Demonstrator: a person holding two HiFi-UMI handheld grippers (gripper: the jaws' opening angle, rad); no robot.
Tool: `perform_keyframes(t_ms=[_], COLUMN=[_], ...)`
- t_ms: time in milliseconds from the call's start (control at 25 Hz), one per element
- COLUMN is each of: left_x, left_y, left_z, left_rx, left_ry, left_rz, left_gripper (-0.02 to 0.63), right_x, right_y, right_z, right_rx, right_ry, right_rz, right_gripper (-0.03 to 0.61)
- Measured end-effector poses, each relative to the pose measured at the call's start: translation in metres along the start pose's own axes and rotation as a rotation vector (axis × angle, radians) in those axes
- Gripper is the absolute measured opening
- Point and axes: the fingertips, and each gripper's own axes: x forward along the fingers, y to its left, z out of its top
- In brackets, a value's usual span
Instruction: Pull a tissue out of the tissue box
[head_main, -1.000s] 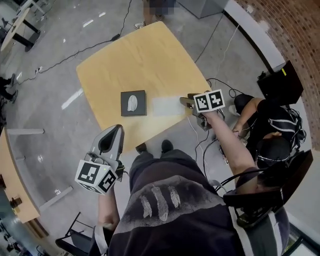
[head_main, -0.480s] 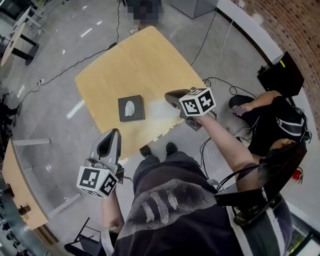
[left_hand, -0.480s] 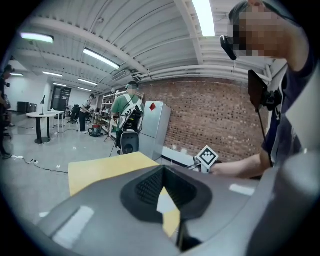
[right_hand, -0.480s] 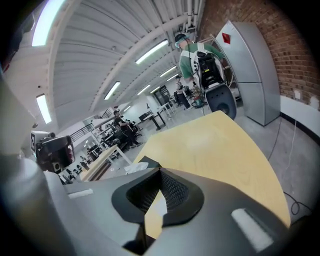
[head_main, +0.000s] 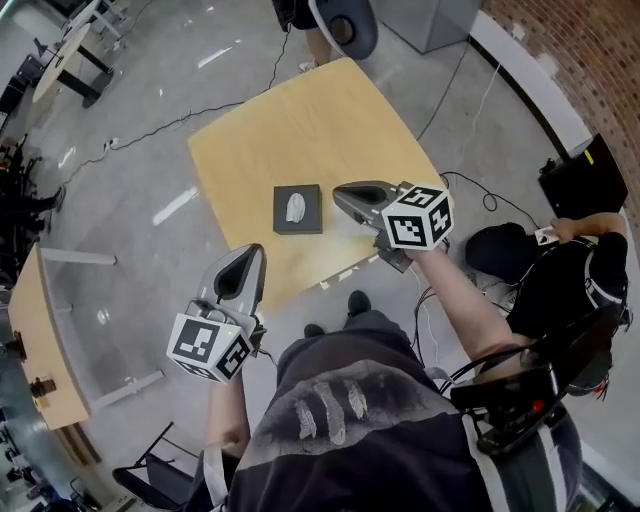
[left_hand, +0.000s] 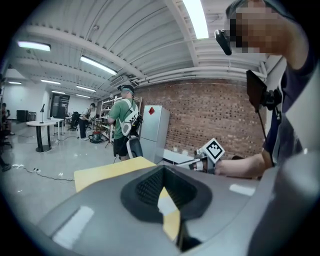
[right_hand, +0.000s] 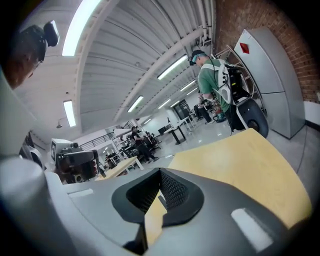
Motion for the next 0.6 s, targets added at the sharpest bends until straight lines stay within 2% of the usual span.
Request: perform_keyframes(t_ms=[280,480,600], left_x=[-0.030,-0.071,-0.099], left_y=[0.013,0.032,0.052], left_z=[0.002,-0.001,-0.005], left_rx=[0.004,-0.006,-0.027], left_ry=[-0.054,-0.095,-0.115], left_rz=[-0.008,-0.020,0.000], left_gripper=[0.003,0.002,0.002], right_x=[0.016,0.035,0.054], right_y=[0.041,0.078,0.105], right_z=[-0.001,-0.004,-0.007], right_rx=[-0.036,0.047,0.015], right_ry=[-0.016,-0.058,-0.033], right_rz=[0.018,0.043,0.052], right_gripper=[-0.002,-0.002,-0.002])
